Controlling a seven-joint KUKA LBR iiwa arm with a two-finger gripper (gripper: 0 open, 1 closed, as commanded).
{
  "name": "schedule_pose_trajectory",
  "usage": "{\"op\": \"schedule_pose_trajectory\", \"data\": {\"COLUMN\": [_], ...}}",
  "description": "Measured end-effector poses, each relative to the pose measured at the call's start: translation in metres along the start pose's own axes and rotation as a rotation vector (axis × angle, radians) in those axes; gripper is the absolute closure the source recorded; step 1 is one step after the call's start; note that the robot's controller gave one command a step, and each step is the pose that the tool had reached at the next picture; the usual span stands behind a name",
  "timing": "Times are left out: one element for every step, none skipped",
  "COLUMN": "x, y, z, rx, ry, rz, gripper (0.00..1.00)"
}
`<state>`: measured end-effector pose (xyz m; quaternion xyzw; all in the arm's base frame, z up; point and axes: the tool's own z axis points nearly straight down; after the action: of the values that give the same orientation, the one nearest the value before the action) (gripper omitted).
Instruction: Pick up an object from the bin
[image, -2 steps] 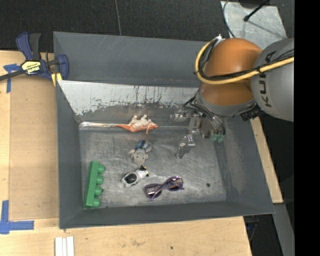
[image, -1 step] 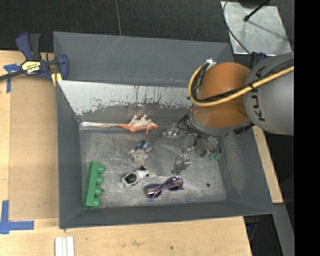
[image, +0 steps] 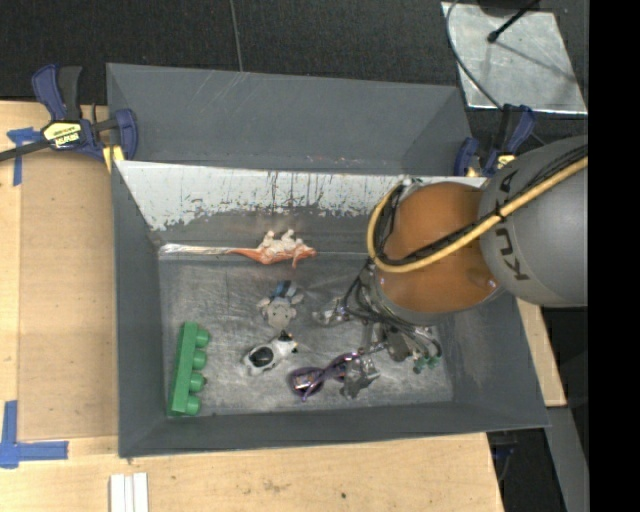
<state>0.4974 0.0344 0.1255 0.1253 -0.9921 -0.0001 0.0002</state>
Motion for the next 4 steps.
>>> {"op": "schedule_pose_trajectory", "data": {"x": [-0.036,-0.011,-0.051,-0.051], "y": [0.058,0.030,0.089,0.088], "z": [-0.002,0.029,0.049,0.049], "rx": [0.001,-0.001,0.008,0.006], "ry": [-0.004,-0.004,-0.004,-0.006], "rz": [-0.187,-0.098,-0.385,-0.381], "gripper": [0.00,0.00,1.00,1.00]}}
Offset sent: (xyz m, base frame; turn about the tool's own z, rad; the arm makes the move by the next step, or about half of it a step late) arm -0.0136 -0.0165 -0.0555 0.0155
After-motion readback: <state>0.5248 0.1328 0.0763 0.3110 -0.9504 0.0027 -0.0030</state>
